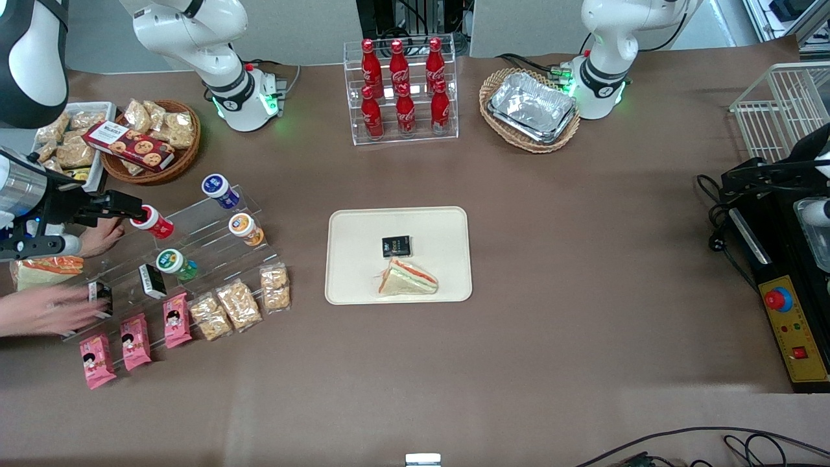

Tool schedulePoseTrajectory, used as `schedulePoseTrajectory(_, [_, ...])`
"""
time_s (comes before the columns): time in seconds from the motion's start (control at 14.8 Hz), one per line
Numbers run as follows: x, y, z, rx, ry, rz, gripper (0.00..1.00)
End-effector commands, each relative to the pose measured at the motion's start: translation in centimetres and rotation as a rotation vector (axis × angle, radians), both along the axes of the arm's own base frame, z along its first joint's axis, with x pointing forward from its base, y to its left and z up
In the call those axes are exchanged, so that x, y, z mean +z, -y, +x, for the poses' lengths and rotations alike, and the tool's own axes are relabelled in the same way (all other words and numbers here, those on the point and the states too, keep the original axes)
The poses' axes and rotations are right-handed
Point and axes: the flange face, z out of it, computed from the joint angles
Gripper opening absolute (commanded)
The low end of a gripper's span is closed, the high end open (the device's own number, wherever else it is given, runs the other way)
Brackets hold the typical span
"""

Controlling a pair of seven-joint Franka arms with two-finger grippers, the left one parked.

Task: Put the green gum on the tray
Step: 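Move the right gripper over the snack rack toward the green-lidded gum canister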

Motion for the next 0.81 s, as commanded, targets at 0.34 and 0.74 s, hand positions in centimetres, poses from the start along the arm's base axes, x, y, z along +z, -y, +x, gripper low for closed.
schedulePoseTrajectory(0.34, [0.4,0.2,0.3,0.013,-0.009,-0.014,1.00])
schedulePoseTrajectory(0.74, [-0.4,1.3,0.2,-0.003,-0.028,-0.017,1.00])
